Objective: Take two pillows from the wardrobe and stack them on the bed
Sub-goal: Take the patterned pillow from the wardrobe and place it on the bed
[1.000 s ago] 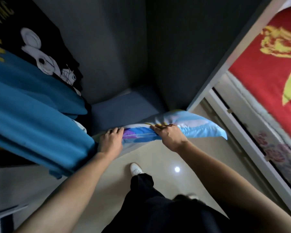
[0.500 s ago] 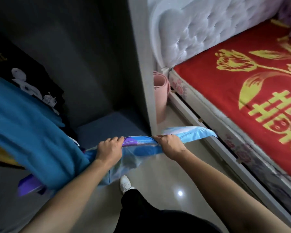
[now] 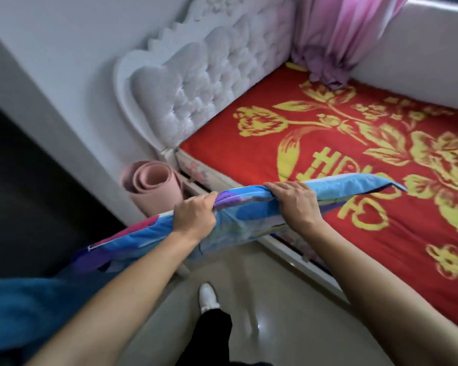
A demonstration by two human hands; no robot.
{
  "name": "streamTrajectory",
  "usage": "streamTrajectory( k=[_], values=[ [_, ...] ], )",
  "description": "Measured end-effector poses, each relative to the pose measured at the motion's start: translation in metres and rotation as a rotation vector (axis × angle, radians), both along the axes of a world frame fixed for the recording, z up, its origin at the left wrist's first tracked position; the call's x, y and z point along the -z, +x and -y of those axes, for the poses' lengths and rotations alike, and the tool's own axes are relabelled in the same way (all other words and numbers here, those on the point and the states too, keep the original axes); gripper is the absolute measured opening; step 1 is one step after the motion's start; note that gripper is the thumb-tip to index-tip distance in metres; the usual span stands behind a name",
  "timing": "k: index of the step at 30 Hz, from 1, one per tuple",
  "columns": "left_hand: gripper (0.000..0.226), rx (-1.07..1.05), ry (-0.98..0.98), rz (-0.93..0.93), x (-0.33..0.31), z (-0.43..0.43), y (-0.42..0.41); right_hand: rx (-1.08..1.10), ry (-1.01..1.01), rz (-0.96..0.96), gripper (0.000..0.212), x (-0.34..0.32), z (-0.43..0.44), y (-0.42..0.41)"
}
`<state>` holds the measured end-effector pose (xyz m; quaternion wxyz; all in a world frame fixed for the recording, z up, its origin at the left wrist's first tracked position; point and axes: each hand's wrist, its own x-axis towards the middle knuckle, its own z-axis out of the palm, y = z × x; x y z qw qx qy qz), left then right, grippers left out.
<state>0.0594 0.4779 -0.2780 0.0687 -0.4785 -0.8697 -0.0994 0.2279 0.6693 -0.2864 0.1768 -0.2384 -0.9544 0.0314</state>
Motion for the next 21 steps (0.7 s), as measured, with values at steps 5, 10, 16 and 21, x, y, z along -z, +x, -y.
streamTrajectory(
  k=[5,10,16,21],
  values=[
    [0.023,0.107,0.164,-0.018,-0.03,-0.102,-0.057,0.142,0.108,-0.023,0.04,-0.042,-0.081,-0.04],
    [0.019,0.235,0.28,-0.045,-0.053,-0.179,-0.103,0.247,0.158,-0.001,0.039,-0.073,-0.142,-0.069],
    [0.026,0.319,0.274,-0.054,-0.054,-0.267,-0.146,0.338,0.091,0.001,0.037,-0.069,-0.204,-0.094],
    [0.02,0.319,0.18,-0.063,-0.04,-0.35,-0.176,0.37,0.025,0.014,0.037,-0.044,-0.283,-0.124]
  ],
)
